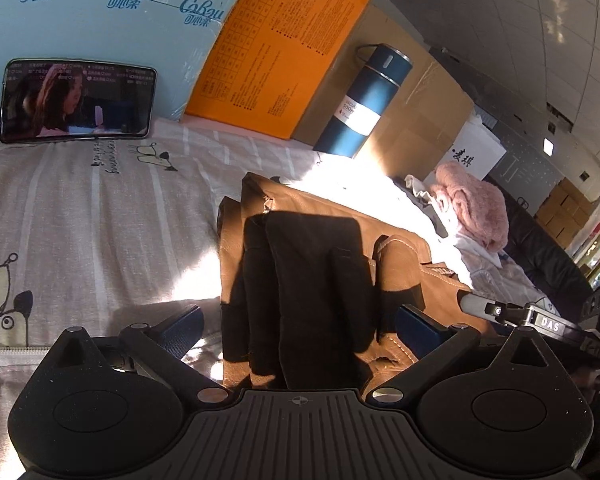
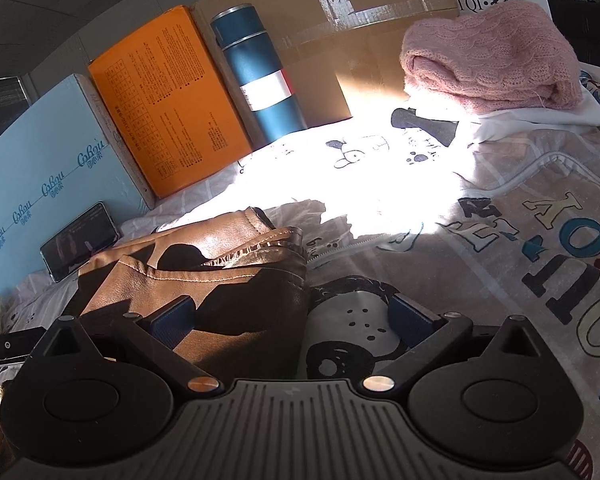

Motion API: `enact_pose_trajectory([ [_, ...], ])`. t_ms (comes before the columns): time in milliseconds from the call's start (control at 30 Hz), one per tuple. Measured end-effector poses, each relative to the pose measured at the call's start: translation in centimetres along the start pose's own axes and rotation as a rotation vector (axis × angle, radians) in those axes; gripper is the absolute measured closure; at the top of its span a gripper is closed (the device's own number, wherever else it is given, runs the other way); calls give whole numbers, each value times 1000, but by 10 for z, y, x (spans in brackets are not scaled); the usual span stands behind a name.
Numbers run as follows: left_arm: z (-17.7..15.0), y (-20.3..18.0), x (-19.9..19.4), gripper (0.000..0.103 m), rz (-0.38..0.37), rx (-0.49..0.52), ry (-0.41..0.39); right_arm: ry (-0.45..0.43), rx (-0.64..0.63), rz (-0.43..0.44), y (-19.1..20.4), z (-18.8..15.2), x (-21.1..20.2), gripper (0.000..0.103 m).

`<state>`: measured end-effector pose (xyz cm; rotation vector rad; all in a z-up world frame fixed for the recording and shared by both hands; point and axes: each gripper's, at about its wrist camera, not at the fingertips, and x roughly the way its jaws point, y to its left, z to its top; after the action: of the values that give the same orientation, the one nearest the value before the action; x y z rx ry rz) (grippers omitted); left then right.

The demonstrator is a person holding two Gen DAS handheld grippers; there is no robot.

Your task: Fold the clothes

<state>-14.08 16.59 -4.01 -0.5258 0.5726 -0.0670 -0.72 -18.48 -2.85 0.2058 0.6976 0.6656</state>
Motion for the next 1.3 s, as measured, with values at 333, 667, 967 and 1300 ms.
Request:
enact_pose_trajectory([
  [333,-8,-3,3,0,-115,-35,9,150,-25,144,4,-7,-26,0],
  [667,-16,-12,5,0,-234,-36,7,262,49,291,8,1,-7,0],
  [967,-18,-18,3,4,-208,14,-53,175,162,252,7,6,11,24],
  [1300,-23,-36,3,72,-81,111,-105,85,115,166,3,1,11,64],
])
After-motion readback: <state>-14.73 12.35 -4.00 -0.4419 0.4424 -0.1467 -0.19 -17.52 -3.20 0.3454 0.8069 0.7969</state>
